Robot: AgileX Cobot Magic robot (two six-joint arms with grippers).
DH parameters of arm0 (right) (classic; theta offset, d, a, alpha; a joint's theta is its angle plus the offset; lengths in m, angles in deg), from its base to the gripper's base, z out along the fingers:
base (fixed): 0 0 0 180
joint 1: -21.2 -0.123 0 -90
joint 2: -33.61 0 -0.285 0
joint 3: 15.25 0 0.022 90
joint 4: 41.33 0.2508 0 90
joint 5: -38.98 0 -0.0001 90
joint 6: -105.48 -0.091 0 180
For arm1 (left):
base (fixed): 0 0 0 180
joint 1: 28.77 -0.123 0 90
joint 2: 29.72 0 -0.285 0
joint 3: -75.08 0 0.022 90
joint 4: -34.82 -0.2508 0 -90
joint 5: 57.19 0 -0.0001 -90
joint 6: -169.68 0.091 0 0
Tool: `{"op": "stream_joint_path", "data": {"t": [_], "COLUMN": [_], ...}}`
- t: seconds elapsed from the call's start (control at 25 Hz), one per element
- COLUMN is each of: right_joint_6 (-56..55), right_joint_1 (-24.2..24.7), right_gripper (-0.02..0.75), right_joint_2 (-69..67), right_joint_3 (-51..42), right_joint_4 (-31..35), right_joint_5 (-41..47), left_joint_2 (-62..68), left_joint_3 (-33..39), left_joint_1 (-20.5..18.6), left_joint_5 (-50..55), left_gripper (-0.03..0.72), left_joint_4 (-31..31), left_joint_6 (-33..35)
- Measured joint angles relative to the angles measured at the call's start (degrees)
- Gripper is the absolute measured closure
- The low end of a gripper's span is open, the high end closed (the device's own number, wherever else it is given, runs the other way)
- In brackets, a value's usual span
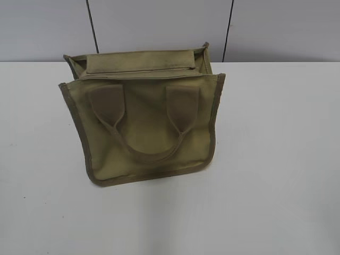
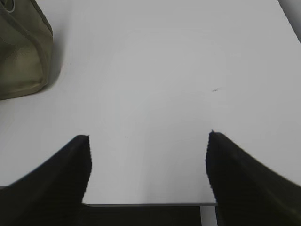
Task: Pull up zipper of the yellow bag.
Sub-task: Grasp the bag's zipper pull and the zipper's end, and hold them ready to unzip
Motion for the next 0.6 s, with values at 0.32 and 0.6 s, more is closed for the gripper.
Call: {"op": "stream_joint_path", "data": {"t": [0.32, 0.6], "right_joint_6": [0.00, 0.00], "right_joint_1": [0.00, 0.00], "right_gripper": [0.160, 0.160], "right_joint_2": [0.00, 0.00], "right_joint_3": [0.00, 0.00], "right_joint_4": [0.00, 0.00], "right_joint_5": [0.00, 0.00], "left_joint_2": [0.00, 0.00], "left_joint_3": [0.00, 0.00], "left_joint_1": [0.00, 0.00], "left_joint_5": [0.00, 0.00], "left_gripper": [0.456, 0.456], "left_joint_4": [0.00, 0.00], "left_joint_6": [0.00, 0.00]}}
